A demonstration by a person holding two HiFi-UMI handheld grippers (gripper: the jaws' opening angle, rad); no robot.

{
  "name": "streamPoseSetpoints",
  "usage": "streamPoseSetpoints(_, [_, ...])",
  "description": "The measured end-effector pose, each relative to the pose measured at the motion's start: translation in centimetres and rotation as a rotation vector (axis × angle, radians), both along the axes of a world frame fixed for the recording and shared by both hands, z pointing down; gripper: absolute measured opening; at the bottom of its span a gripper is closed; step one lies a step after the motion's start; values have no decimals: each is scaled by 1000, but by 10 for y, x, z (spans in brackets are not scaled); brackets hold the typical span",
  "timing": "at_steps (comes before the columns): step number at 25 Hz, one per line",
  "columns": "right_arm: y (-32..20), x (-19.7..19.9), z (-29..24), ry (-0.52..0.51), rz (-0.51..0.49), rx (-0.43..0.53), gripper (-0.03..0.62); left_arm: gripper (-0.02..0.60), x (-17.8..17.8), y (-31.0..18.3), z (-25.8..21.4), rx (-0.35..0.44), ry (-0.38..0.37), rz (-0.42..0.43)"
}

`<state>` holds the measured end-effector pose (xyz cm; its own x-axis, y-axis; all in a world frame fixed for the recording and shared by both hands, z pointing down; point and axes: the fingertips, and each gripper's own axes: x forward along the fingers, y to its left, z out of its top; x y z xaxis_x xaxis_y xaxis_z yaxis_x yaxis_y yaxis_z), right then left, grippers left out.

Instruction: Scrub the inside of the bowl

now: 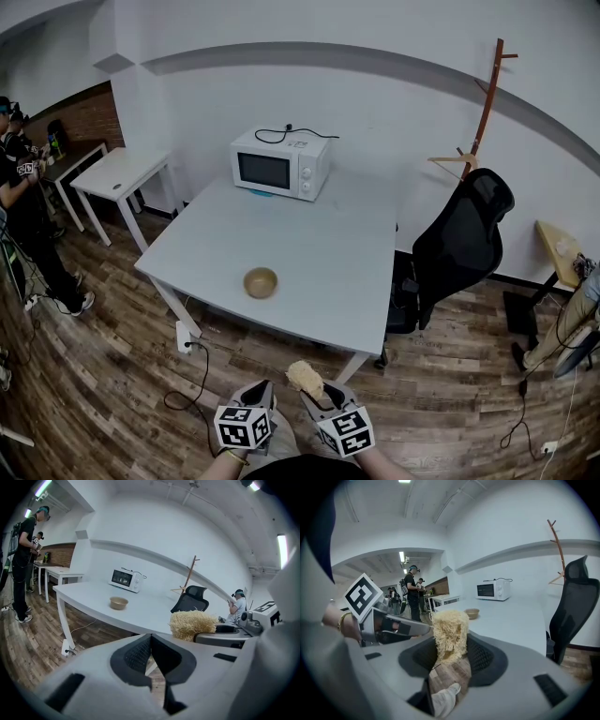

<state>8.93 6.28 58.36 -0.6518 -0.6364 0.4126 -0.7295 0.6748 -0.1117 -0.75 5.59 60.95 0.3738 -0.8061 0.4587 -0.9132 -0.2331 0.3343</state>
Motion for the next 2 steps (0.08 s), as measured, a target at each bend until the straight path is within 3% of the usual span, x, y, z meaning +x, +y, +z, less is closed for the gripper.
streamPoseSetpoints(2, [0,-2,1,1,-4,1,175,20,-2,0,1,-3,3,-3])
